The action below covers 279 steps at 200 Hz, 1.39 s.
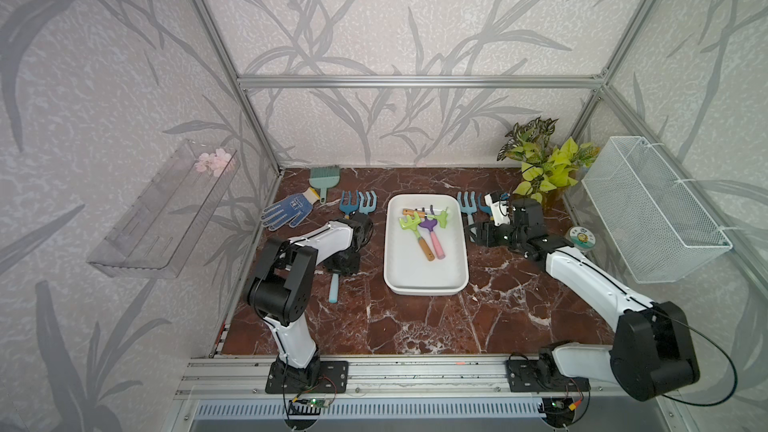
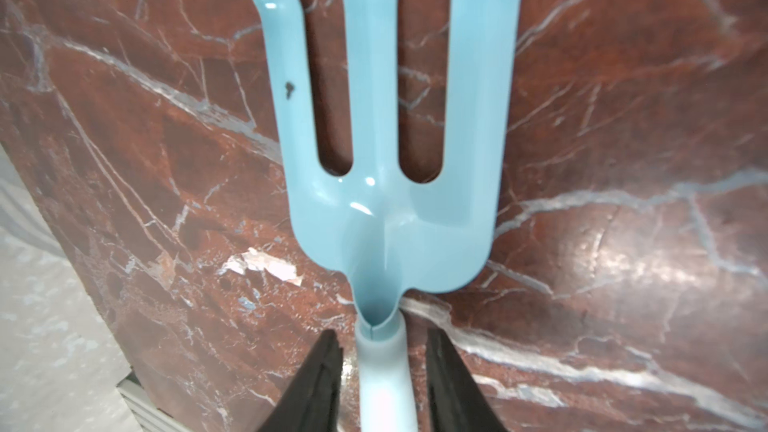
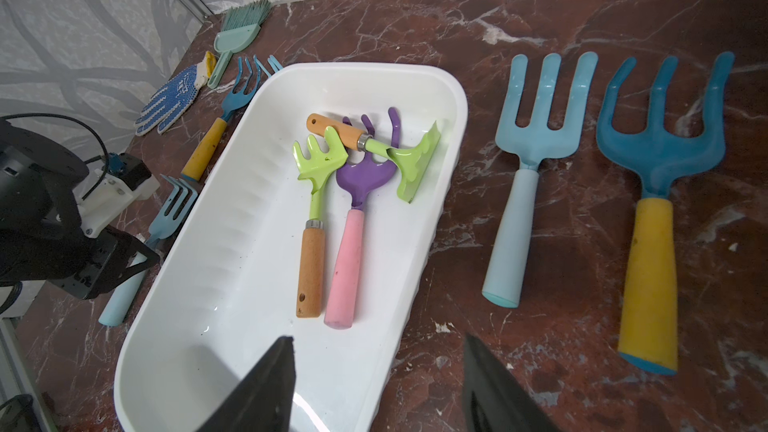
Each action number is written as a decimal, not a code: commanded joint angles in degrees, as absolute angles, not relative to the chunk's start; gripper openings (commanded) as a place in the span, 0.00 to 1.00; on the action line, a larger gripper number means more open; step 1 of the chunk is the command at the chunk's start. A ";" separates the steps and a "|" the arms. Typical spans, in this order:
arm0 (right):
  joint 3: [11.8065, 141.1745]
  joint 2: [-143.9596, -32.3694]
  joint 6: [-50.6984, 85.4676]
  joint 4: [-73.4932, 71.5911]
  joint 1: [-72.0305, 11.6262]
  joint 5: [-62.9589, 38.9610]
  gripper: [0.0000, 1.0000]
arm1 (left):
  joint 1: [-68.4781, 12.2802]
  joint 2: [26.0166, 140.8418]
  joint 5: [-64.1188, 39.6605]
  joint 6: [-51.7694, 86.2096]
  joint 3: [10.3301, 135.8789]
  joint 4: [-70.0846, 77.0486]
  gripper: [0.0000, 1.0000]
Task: Take the hand rake out of the storage box
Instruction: Place the rake at the center of the board, then pick up the rake from the storage box.
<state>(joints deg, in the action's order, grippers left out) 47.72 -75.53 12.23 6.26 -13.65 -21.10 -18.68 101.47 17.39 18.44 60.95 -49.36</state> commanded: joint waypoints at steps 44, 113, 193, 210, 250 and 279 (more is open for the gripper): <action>48.05 -74.89 11.80 6.06 -13.36 -22.66 0.66 | -20.56 91.44 18.33 19.51 61.83 -50.15 0.59; 53.18 -75.48 7.06 15.21 -15.18 -25.20 0.66 | -24.53 71.80 9.00 18.07 53.96 -25.03 0.65; 70.97 -89.47 -2.98 33.05 -30.22 -14.47 0.66 | -24.57 62.12 2.48 14.47 35.74 0.35 0.72; 74.41 -92.81 -3.24 35.52 -33.28 -11.34 0.66 | -24.52 61.70 1.98 14.11 36.08 -0.71 0.74; 79.98 -99.33 -0.86 38.84 -37.03 -5.43 0.65 | -24.42 61.95 1.07 13.98 35.58 0.35 0.77; 83.55 -104.30 0.35 40.67 -38.92 -2.63 0.64 | -24.22 61.84 1.14 14.06 35.29 0.53 0.78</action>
